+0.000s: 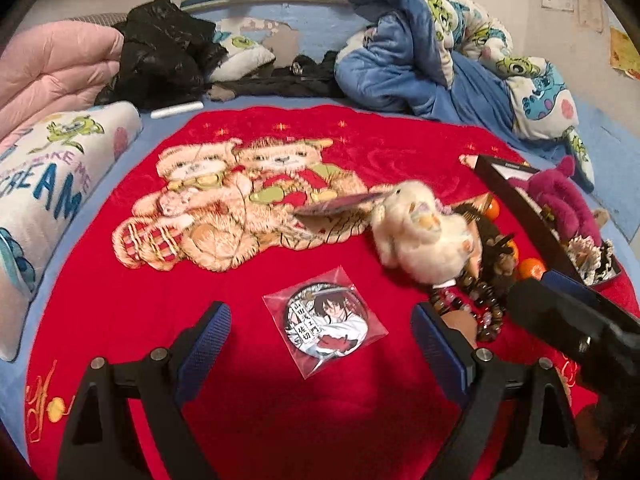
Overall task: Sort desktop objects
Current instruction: 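Grasp the clear-bagged anime badge with the left tool and lift it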
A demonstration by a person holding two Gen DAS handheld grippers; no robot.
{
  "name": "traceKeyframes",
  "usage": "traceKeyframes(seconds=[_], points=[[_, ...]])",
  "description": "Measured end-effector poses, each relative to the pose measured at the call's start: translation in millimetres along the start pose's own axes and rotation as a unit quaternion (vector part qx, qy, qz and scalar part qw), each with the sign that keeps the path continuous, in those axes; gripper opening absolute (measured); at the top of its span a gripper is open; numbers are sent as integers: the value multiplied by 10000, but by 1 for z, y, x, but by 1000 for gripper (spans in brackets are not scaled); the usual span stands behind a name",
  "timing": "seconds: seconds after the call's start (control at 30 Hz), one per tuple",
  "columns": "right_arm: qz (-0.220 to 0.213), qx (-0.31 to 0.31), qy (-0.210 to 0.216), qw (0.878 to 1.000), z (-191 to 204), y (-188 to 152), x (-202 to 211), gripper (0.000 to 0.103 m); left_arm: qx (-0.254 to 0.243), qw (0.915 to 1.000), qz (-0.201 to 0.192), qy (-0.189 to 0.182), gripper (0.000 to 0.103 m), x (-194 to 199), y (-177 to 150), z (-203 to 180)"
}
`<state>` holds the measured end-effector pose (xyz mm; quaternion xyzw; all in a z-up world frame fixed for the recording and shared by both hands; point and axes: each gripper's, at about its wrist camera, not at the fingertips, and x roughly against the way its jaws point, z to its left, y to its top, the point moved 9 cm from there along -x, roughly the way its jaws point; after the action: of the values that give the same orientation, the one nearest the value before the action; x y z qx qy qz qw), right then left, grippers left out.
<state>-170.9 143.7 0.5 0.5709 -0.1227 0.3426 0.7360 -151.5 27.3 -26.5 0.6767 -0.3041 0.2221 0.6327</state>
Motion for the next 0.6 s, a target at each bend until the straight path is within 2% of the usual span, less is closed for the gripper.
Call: traceKeyframes(seconds=[0.37, 0.5, 0.6], points=[[424, -145, -21, 9990, -5, -18, -19, 103, -209, 9991, 329, 159, 92, -27, -4, 5], [603, -191, -1, 9980, -5, -23, -24, 103, -296, 9974, 650, 115, 92, -44, -9, 3], [713, -262, 56, 9971, -7, -27, -28, 103, -373, 9966, 730, 108, 92, -51, -10, 1]])
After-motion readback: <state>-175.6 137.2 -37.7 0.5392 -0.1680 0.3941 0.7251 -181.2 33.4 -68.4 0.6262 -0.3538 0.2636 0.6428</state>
